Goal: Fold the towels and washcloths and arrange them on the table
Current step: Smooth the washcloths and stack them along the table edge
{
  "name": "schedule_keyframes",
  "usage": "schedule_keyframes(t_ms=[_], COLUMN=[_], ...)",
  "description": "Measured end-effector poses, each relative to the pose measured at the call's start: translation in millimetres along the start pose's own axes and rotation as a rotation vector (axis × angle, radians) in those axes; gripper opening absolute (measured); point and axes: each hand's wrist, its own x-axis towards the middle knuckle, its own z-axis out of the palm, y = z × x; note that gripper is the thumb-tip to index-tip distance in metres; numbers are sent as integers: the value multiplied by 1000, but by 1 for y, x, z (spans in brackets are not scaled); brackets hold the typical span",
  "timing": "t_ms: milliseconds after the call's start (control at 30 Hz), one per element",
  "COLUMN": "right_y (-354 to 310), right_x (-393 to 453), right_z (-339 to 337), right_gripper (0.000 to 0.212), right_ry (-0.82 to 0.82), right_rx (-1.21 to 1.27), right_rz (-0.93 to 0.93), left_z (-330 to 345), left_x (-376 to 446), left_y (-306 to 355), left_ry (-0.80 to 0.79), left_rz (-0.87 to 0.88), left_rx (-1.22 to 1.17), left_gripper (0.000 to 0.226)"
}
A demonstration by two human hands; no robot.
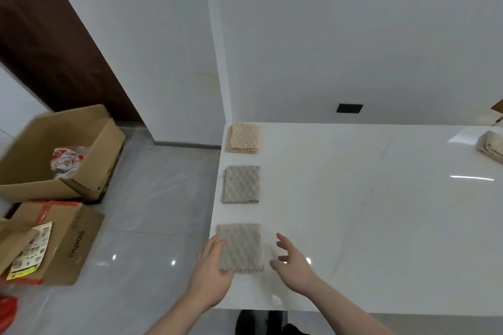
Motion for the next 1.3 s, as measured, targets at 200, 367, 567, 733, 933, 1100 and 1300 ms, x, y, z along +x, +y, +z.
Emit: schedule_keyframes(t_ms=[200, 367, 567, 733, 933, 1100, 1300], right_y=[9, 14, 42, 92, 153, 182, 210], right_x=[-35, -64, -86, -114, -144, -161, -169], right_z=[-25, -63, -130, -207, -304, -361, -401], right_gripper=[72, 68, 62, 59, 56, 55, 54], right_ry=[151, 217, 287, 307, 315, 334, 411], right_rx=[128, 165, 226, 224, 209, 222, 276], right_rz=[-21, -96, -131, -156, -135, -116, -84], left_z=[-7, 6, 39, 96, 171, 215, 244], left_x=[5, -4, -3, -9, -34, -50, -28], left_y=[27, 70, 146, 225, 319, 358, 387], left_ry=[-68, -89, -137, -122, -136, -181, -255], left_rz=[159, 249, 318, 311, 306, 312, 324], left_rx=[65, -3, 43, 29, -33, -32, 25], left_gripper=[66, 64, 62, 61, 60, 59, 58])
